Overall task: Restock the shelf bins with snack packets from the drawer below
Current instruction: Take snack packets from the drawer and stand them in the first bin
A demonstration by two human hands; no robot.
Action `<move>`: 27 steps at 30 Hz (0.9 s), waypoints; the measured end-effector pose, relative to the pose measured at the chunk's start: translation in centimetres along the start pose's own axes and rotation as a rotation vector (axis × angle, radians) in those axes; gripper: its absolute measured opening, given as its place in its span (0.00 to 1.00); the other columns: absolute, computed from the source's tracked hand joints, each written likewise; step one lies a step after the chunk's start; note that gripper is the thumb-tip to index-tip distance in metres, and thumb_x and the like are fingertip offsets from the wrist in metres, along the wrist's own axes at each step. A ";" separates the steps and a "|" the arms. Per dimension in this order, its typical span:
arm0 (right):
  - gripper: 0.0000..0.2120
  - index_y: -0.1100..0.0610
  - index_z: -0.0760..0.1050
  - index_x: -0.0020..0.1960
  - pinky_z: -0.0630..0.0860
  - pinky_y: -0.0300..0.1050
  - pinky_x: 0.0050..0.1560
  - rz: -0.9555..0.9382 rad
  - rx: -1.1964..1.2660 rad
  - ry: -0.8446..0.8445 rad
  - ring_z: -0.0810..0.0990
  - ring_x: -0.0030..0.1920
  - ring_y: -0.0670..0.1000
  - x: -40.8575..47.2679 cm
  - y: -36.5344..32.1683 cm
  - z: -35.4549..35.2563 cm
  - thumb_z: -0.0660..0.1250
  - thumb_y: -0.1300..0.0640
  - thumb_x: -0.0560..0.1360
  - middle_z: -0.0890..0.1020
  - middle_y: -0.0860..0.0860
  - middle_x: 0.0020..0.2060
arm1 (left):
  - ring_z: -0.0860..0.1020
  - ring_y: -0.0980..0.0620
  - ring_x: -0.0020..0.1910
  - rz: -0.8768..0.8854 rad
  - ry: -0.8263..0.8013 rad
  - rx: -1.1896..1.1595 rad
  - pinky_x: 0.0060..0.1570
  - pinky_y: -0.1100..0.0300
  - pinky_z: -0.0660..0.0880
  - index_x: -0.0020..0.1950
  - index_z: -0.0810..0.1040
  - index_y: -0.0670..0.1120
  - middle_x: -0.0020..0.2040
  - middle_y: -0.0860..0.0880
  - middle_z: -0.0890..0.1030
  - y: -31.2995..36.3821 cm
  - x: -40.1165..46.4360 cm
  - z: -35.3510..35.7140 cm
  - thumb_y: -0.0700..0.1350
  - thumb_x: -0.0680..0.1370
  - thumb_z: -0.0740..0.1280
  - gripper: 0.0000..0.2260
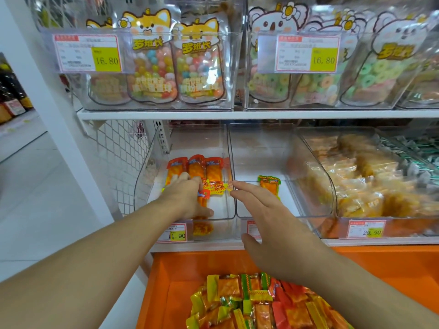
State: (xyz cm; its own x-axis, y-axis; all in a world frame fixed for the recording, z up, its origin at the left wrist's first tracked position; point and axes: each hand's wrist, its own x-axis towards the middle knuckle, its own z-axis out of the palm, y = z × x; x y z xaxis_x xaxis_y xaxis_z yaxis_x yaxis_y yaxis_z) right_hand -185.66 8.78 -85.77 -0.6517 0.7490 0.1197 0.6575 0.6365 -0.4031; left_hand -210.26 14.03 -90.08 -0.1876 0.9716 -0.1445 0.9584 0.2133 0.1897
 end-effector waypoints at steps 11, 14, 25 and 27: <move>0.40 0.39 0.49 0.83 0.56 0.52 0.82 0.009 -0.136 -0.033 0.41 0.83 0.46 0.0 -0.4 -0.4 0.66 0.57 0.78 0.45 0.34 0.81 | 0.67 0.45 0.66 -0.073 -0.031 0.033 0.64 0.45 0.74 0.65 0.73 0.55 0.62 0.50 0.72 0.3 0.2 -0.2 0.64 0.65 0.78 0.32; 0.40 0.41 0.49 0.83 0.55 0.52 0.83 0.015 -0.157 -0.042 0.41 0.83 0.47 0.0 -0.6 -0.4 0.65 0.56 0.79 0.45 0.35 0.81 | 0.67 0.44 0.67 -0.092 -0.031 0.054 0.64 0.45 0.74 0.65 0.73 0.54 0.63 0.48 0.72 0.6 0.2 -0.2 0.64 0.65 0.78 0.33; 0.39 0.40 0.51 0.83 0.55 0.53 0.82 0.013 -0.047 -0.049 0.38 0.83 0.44 -1.1 -0.3 -0.5 0.67 0.52 0.79 0.45 0.37 0.82 | 0.70 0.43 0.67 -0.079 0.009 -0.065 0.65 0.46 0.74 0.70 0.74 0.51 0.65 0.46 0.74 0.5 -2.4 -1.7 0.61 0.75 0.73 0.27; 0.37 0.41 0.55 0.82 0.57 0.51 0.82 0.000 -0.011 -0.030 0.41 0.83 0.44 -2.3 -0.1 -0.6 0.68 0.51 0.78 0.48 0.38 0.82 | 0.71 0.44 0.65 -0.055 0.125 -0.178 0.62 0.49 0.75 0.67 0.76 0.51 0.61 0.48 0.74 0.9 -4.3 -1.6 0.56 0.79 0.71 0.19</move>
State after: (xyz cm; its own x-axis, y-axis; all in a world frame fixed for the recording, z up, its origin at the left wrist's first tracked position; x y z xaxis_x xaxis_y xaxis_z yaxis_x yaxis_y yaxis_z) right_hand -184.01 7.11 -85.42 -0.6629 0.7430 0.0921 0.6613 0.6387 -0.3934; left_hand -208.93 10.24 -87.74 -0.2742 0.9608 -0.0398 0.8951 0.2701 0.3546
